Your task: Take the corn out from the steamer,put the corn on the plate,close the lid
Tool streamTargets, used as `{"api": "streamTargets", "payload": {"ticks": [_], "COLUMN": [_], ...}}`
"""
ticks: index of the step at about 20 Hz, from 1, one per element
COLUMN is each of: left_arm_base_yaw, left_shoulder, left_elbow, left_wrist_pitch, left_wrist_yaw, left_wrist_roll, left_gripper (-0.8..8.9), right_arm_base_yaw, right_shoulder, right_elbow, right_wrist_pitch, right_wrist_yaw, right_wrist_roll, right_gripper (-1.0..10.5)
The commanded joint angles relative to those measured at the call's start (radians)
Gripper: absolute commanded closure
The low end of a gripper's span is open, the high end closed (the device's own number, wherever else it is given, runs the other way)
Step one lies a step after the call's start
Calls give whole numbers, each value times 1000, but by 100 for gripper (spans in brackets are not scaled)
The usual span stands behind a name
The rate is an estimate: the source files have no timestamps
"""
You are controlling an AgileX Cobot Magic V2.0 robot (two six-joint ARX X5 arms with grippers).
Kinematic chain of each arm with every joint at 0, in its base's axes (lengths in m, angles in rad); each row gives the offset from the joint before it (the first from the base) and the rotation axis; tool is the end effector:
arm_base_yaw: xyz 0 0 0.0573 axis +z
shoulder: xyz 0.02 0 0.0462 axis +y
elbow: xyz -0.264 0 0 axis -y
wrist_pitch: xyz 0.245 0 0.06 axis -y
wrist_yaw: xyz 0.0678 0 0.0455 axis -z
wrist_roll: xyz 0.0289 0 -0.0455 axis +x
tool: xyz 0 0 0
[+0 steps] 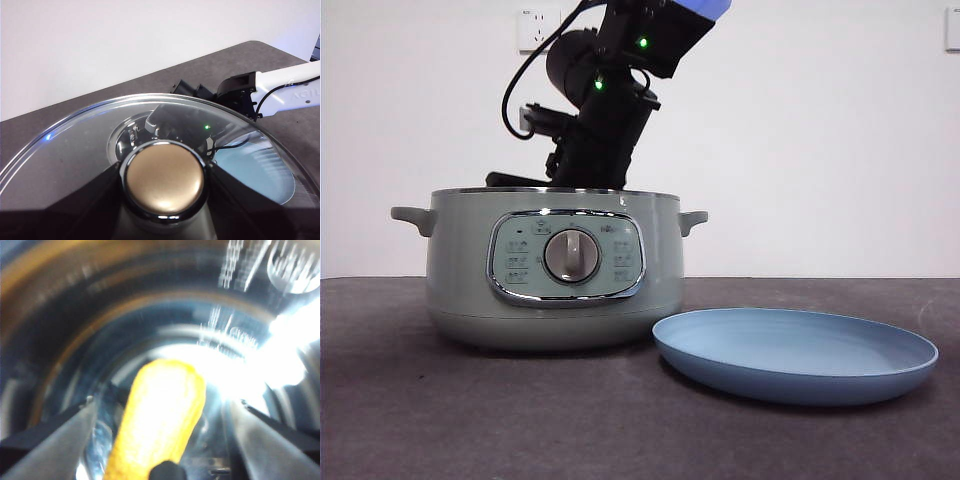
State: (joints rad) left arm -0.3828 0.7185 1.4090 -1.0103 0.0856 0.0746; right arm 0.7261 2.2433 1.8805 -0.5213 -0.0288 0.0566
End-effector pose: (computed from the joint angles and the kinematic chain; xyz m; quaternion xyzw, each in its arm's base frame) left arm 0.0581 -0.0261 0.4492 0.0594 0.1488 -0.2348 0.9587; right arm 0.3704 0.3300 0.2044 -0.1223 0.4113 0.3216 0.8440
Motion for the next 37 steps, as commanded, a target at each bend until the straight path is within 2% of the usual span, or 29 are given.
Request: {"api": "streamTargets", "payload": {"ticks": [1,3,4,8,11,13,18,21,24,29,31,35,37], "left_arm_base_yaw": [-2,-2,-2,-2,-2,-2,-2,-2,-2,-2,-2,-2,-2], "left_shoulder": [-10,-10,-10,-10,-10,-10,-10,-10,-10,-10,-10,-10,-10], "left_elbow": [16,16,16,16,16,16,16,16,16,16,16,16,16], "left_wrist_pitch": [43,43,43,36,32,35,35,36,36,37,37,36,39], "left_wrist_yaw": [1,1,1,0,1,2,3,3,3,2,2,2,2], "left_wrist_roll": [5,5,5,5,5,4,0,-6,-21,-23,-23,-23,-23], "left_gripper": [822,821,822,822,822,822,822,821,822,821,822,821,822], "right_arm_base_yaw": [2,2,2,2,1,-11,-102,-172,-241,-282,-282,-278,-280], "right_shoulder": [22,22,22,-10,-136,-245,-477,-535,-626,-749,-749,-747,-746], "right_elbow": [-2,-2,-2,16,27,27,24,-43,-263,-700,-813,-1004,-1064], "right_wrist_pitch": [21,21,24,71,53,-14,-313,-378,-288,24,124,367,439], "right_wrist_yaw": [-11,-26,-42,-49,-39,9,14,11,4,0,-26,-22,-14], "right_wrist_roll": [7,6,7,23,25,23,-14,-24,-15,82,121,220,227], "right_gripper": [734,927,962,963,963,963,963,963,963,963,963,963,963]}}
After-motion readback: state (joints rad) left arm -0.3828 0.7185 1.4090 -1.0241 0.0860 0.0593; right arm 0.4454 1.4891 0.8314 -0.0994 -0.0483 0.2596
